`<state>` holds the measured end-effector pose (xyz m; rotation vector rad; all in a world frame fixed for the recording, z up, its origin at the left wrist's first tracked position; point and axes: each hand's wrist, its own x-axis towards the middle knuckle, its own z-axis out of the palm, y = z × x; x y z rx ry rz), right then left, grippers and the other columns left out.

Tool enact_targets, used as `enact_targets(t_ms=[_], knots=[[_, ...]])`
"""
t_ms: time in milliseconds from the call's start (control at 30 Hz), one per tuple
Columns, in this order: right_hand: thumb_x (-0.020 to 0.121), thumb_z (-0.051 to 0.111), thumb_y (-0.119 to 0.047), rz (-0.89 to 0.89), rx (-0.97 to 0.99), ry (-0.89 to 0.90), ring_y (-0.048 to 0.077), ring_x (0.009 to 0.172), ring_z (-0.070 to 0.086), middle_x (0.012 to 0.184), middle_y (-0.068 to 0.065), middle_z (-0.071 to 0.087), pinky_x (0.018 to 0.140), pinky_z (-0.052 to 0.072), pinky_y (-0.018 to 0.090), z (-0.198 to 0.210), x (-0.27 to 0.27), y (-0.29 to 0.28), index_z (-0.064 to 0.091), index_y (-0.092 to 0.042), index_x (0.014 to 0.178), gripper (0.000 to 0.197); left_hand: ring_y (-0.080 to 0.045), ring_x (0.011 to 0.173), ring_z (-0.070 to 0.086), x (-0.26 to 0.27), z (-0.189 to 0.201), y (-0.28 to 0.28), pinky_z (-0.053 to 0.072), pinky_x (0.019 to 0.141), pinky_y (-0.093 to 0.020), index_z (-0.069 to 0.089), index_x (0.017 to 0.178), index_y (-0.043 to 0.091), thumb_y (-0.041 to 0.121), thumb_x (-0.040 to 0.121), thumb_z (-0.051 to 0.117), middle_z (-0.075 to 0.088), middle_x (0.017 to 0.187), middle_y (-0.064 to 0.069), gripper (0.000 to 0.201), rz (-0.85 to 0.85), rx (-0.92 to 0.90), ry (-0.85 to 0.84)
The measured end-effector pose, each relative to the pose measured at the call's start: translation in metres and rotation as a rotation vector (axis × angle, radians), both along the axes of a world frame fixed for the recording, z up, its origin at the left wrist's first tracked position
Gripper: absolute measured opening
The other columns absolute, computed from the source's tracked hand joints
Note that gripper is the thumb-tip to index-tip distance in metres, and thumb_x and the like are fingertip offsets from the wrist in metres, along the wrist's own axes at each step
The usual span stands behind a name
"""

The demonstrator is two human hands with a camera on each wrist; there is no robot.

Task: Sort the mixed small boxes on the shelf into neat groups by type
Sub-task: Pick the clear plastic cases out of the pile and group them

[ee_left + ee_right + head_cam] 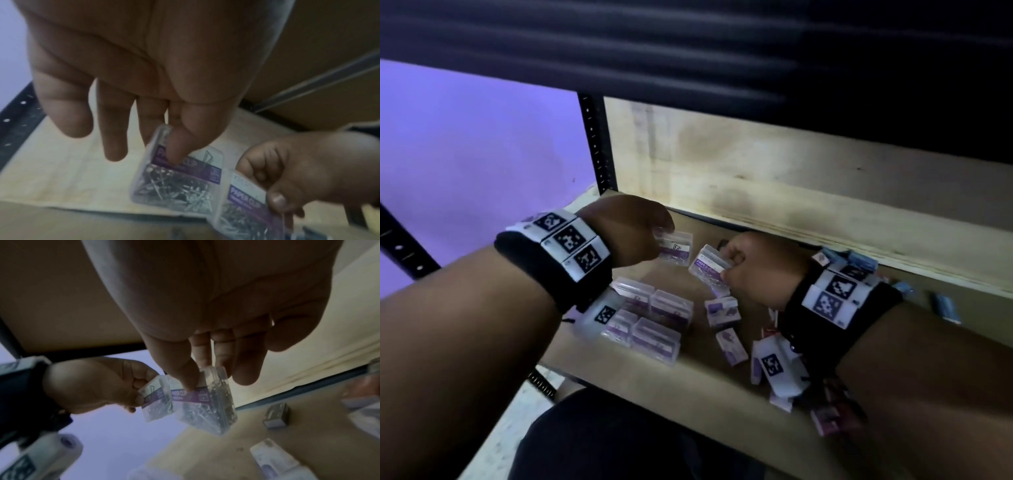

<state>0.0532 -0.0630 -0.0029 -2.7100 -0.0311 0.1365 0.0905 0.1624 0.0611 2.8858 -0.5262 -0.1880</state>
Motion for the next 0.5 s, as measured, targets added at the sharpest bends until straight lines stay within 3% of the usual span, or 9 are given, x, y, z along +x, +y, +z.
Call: enact_targets(t_ms=[133,267,367,433,500], knots=[[0.075,0.073,-0.037,0.041,-0.095,0.033,0.01,0.081,0.059,0.093,-0.012,0.064,0.068,0.048,0.026,-0.004,0.02,0.022,0.067,-0.033,0.1,0.026,-0.008,0.102,0.057,0.03,-0.008,0.015,0.037,0.082,-0.018,0.064,0.121,0.039,0.026,0.086,0.065,0.065,0.116,0.015,0.037,-0.08,0.11,0.061],[0.082,0.072,-0.034,0.109,-0.212,0.105,0.008,0.066,0.058,0.081,-0.008,0.066,0.052,0.039,0.021,-0.01,0.03,0.038,0.073,-0.023,0.097,0.018,-0.009,0.108,0.054,0.059,-0.03,0.019,0.033,0.081,-0.016,0.061,0.129,0.034,0.024,0.09,0.067,0.062,0.125,0.011,0.04,-0.132,0.218,0.122],[0.085,0.069,-0.028,0.141,-0.257,0.161,0.016,0.068,0.063,0.086,0.001,0.071,0.057,0.047,0.023,-0.018,0.035,0.047,0.075,-0.016,0.091,0.015,-0.009,0.113,0.055,0.074,-0.048,0.021,0.034,0.077,-0.011,0.063,0.128,0.031,0.02,0.088,0.069,0.061,0.123,0.008,0.042,-0.137,0.206,0.173],[0.086,0.068,-0.028,0.151,-0.276,0.161,0.015,0.062,0.054,0.077,-0.001,0.063,0.06,0.043,0.025,-0.023,0.038,0.05,0.067,-0.018,0.077,0.013,-0.009,0.113,0.055,0.078,-0.054,0.02,0.033,0.081,-0.012,0.063,0.129,0.029,0.018,0.087,0.069,0.061,0.128,0.006,0.044,-0.153,0.223,0.199],[0.085,0.065,-0.033,0.131,-0.256,0.183,0.016,0.069,0.051,0.079,-0.005,0.054,0.071,0.045,0.027,-0.028,0.04,0.051,0.056,-0.026,0.081,0.013,-0.008,0.109,0.054,0.079,-0.057,0.016,0.033,0.084,-0.015,0.063,0.129,0.03,0.018,0.086,0.07,0.061,0.13,0.006,0.044,-0.167,0.245,0.223]])
